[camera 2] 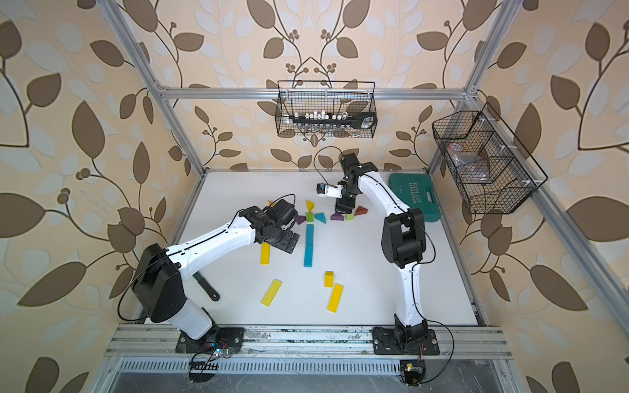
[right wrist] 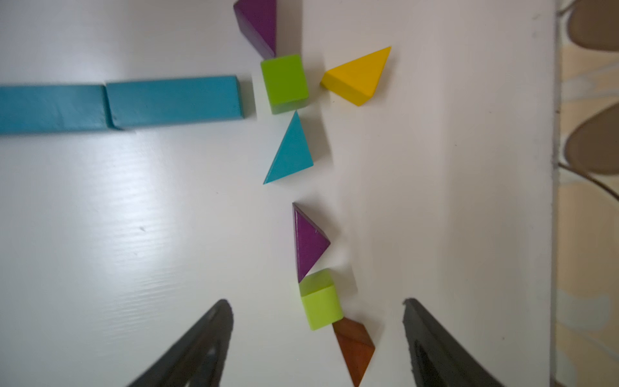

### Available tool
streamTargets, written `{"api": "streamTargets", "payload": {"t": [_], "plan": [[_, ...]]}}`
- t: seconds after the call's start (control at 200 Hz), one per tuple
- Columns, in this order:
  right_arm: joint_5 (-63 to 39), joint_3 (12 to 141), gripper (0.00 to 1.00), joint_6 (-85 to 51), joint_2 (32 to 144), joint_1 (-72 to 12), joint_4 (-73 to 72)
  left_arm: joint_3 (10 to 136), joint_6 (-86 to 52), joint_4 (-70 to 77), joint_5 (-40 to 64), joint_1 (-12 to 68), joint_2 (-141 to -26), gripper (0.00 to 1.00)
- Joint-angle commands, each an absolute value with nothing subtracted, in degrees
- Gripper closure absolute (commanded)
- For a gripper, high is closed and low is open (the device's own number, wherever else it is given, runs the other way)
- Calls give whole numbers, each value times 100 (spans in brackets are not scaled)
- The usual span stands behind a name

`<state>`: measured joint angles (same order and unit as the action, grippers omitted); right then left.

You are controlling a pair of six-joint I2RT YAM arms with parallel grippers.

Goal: Assemble a small pinwheel with building blocks
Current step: Assemble the building block at the center of the board, then pick up the building block from the center of the board.

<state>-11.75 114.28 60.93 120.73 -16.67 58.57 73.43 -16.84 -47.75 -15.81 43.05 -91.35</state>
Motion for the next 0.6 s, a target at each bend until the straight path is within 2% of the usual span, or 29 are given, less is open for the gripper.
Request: {"api": "streamTargets", "payload": {"t": [0.0, 0.145, 0.215, 0.345, 0.39, 0.485, 0.595], "plan": [[-1071, 11010, 0, 5078, 11399, -1691, 5737, 7254, -1841, -4710, -1548, 4228, -8650, 1], [228, 9640, 0, 2811, 10337, -1692, 3943, 7226, -2035, -4806, -1765, 4228, -8388, 1], [746, 9135, 0, 1730, 10055, -1573, 3641, 7175, -2159, -4821, -1929, 4228, -8306, 1], [-189, 9021, 0, 15, 9926, -1300, 4693, 7067, -2505, -4956, -2255, 4201, -7942, 1], [-199, 8513, 0, -321, 9636, -1544, 4564, 6996, -2608, -4966, -2330, 4184, -7860, 1], [654, 7241, 2, -1006, 8755, -2425, 4094, 6884, -2820, -4996, -2444, 4128, -7719, 1], [668, 6089, 8, -2058, 7846, -3250, 3754, 6821, -2992, -5043, -2479, 4031, -7594, 1]]}}
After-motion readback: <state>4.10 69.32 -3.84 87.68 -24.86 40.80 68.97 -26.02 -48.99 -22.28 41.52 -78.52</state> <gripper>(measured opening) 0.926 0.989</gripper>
